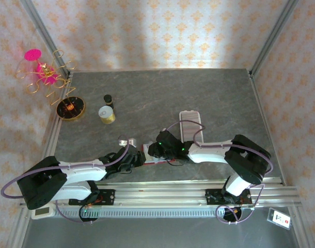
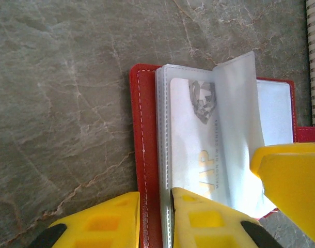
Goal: Put the credit cards into the card holder
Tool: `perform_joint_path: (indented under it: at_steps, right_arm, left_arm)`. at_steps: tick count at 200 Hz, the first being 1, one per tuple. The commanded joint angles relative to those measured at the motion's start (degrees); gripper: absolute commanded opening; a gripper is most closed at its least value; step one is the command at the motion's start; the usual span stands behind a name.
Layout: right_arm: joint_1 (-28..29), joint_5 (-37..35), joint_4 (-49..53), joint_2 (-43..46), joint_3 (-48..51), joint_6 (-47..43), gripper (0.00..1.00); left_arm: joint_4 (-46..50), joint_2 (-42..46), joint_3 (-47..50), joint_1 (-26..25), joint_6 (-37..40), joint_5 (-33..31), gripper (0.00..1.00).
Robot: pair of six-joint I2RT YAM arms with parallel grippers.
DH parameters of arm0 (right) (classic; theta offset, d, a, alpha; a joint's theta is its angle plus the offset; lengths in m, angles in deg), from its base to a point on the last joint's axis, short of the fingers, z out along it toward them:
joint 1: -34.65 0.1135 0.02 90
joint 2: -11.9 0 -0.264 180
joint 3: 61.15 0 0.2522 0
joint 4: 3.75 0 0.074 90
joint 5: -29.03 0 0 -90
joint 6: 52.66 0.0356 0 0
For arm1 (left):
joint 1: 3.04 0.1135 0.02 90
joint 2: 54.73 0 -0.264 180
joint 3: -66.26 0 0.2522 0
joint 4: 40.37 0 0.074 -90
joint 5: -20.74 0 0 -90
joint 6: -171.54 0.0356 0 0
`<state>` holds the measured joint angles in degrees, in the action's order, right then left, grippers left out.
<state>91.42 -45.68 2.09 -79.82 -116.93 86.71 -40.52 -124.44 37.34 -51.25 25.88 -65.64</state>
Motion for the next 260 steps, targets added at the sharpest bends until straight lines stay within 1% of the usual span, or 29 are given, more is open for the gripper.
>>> perform_joint_path:
  at_steps: [1, 39, 108, 203, 238, 260]
  right_arm:
    - [0.5, 0.5, -3.4, 0.9, 0.0, 1.5, 0.39]
    - [0.5, 1.8, -6.3, 0.4, 0.2, 2.5, 0.38]
    - [1.2, 2.8, -10.0, -0.5, 0.0, 4.0, 0.38]
    - [1.9, 4.5, -15.0, -2.2, -1.0, 5.7, 0.38]
    - [2.0, 1.7, -11.8, -1.1, -2.1, 5.0, 0.38]
    - [2.1, 1.6, -12.6, 0.3, -1.9, 4.6, 0.38]
  left_arm:
    - [0.3, -0.2, 1.4, 0.7, -0.4, -0.9, 0.19]
    - [0.4, 0.4, 1.9, 0.8, -0.5, -1.2, 0.16]
    - [-1.4, -0.1, 2.9, 1.0, -1.0, -0.5, 0.15]
    - [-1.7, 2.1, 4.0, 1.1, -1.3, -0.9, 0.17]
    - [-1.9, 2.0, 3.8, 1.2, -1.3, -0.7, 0.17]
    - [-1.6, 2.0, 3.7, 1.3, -1.3, -0.8, 0.18]
